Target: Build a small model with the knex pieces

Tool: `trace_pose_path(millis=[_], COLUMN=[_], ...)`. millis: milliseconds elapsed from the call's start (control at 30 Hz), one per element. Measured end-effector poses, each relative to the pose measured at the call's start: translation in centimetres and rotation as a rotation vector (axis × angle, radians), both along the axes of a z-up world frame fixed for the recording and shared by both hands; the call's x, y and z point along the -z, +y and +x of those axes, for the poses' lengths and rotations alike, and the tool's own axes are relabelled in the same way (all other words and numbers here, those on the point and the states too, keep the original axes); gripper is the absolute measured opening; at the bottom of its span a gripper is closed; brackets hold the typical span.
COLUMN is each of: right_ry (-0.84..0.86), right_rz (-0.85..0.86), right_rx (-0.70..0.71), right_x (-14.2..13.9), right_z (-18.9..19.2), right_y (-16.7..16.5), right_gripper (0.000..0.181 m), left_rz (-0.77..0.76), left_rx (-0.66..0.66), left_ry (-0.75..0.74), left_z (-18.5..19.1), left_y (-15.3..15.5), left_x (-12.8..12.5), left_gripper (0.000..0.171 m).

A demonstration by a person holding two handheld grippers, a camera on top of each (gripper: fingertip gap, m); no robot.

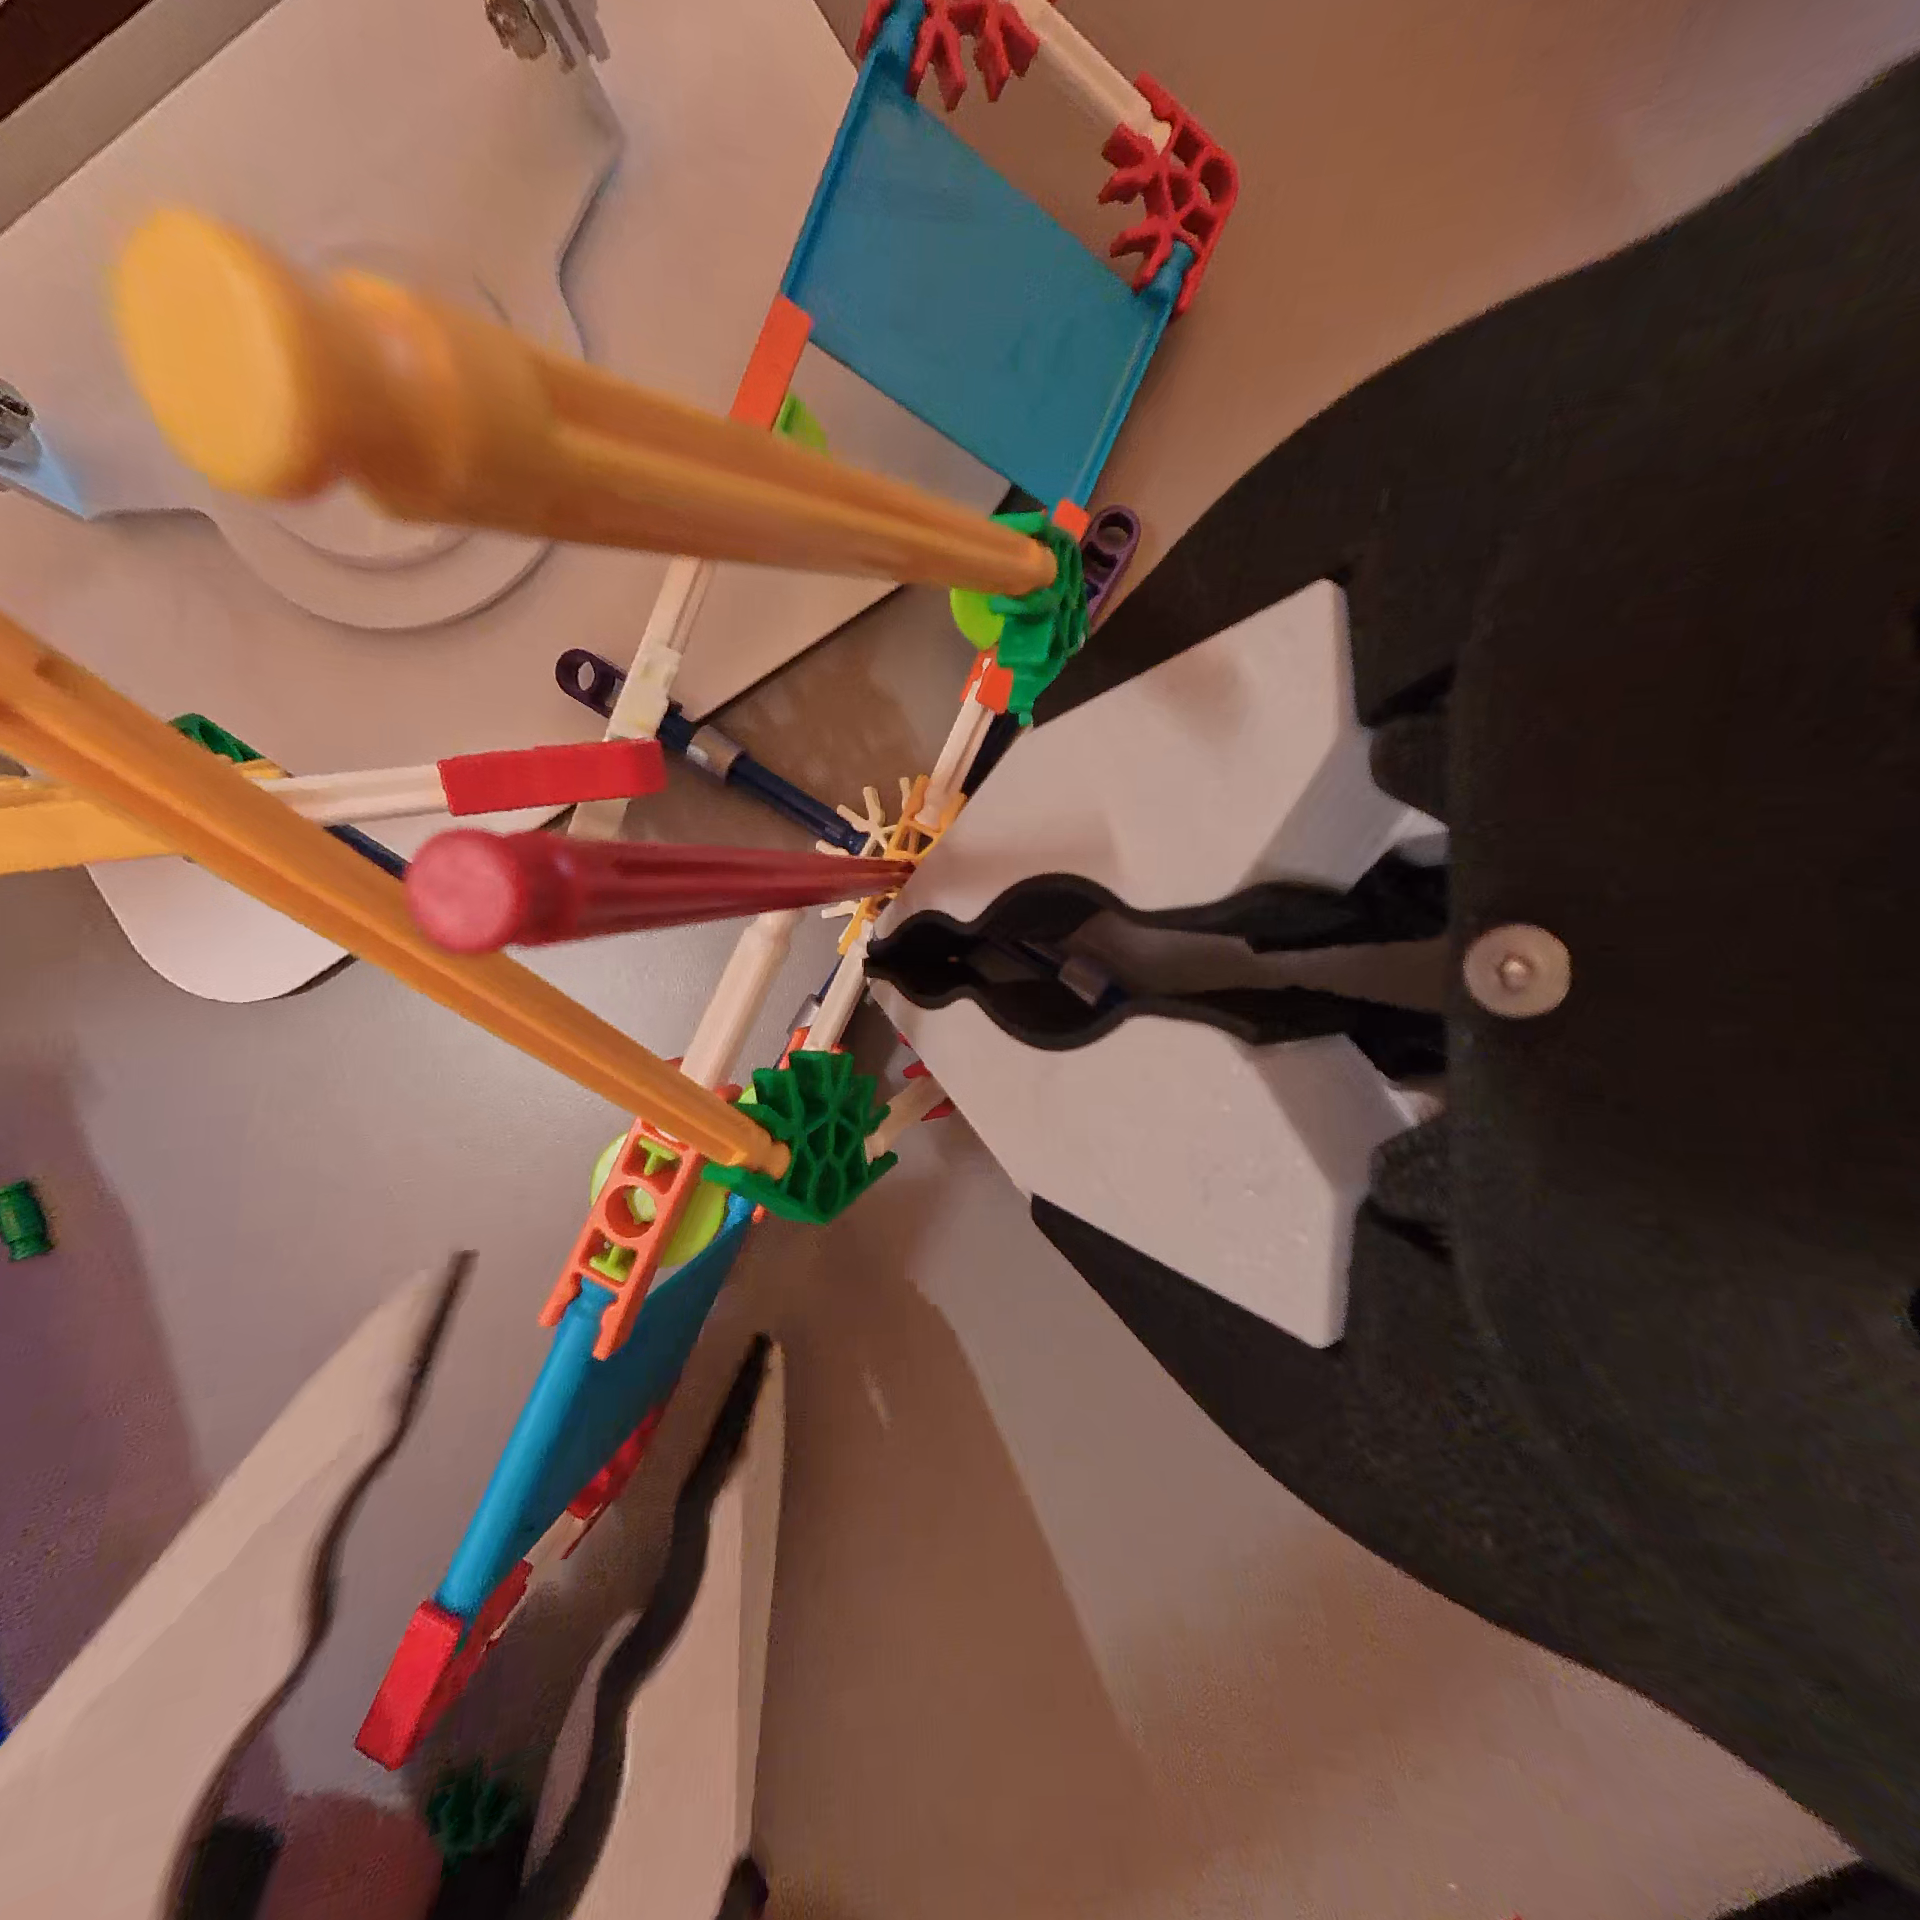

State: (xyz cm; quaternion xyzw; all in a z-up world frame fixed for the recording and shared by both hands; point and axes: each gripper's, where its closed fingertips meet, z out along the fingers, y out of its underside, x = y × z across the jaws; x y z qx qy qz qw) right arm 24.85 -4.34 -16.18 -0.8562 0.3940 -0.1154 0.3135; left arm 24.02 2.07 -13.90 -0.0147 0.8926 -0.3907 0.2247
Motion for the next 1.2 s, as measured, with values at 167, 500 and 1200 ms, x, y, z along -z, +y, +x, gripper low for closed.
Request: trace_pose_path(millis=[167,500,1200], right_ry=[0.0,-0.068,-0.074], right_rz=[0.013,0.043,0.004], right_rx=[-0.005,0.013,0.059], right_x=[-0.1,-1.0,-0.4], right_z=[0.0,0.9,1.5], right_y=[0.0,-0.2,-0.3], right_gripper=[0.0,0.0,0.0], left_rz=[0.006,0.034,0.079], left_rx=[0.067,0.084,0.086], left_ry=[0.097,0.197,0.249], left_z=[-0.5,-0.2,0.1], left_y=[-1.2,-1.3,-1.5], left_x=[1.3,1.5,2.0], left_gripper=[0.003,0.0,0.0])
